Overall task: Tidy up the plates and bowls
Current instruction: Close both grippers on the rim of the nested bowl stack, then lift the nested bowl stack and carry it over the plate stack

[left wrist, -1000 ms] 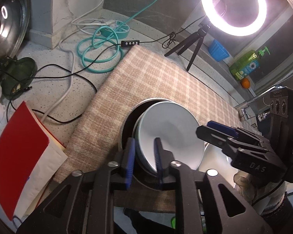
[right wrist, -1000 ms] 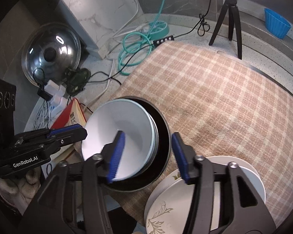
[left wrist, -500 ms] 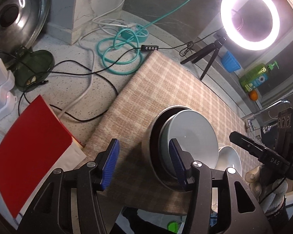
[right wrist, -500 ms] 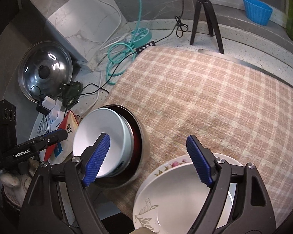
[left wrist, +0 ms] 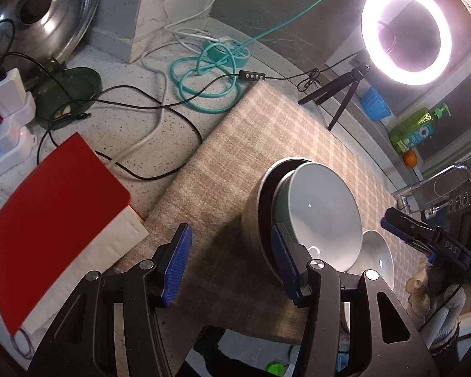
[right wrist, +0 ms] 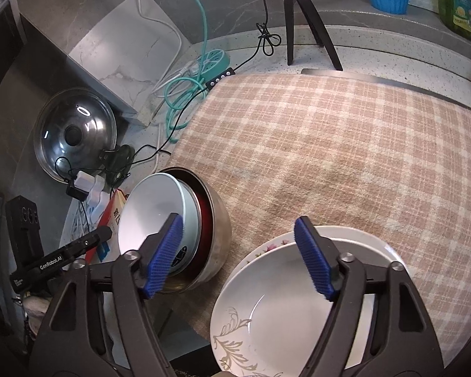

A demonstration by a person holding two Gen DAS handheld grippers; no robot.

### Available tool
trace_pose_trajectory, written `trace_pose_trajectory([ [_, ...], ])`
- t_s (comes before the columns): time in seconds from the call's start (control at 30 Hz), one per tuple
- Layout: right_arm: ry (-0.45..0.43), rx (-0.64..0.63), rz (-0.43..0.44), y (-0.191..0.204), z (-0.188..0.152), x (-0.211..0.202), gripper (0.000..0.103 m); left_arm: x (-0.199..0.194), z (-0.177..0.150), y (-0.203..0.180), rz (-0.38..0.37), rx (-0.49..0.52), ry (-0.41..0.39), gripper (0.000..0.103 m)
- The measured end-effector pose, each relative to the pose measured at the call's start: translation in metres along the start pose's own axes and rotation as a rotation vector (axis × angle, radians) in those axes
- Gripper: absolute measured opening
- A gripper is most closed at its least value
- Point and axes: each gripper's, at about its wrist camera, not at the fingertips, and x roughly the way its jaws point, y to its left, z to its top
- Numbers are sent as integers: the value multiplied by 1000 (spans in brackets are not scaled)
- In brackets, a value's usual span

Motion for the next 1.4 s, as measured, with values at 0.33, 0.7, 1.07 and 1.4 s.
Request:
trace_pose_trajectory([
  [0.33,33,-8,5,8,-11,11,43,10,-4,-4,-43,1,16,39],
  [0.7,74,-44,-16,18,-10,27,33,19,-2,-8,-48,31,38,24],
  [1.07,120,-70,-37,23,-11,50,20,34,3,-10,-46,47,71,17],
  [1.4,135,-69,-32,26,-10,55,14,37,5,-16,-44,76,77,9],
])
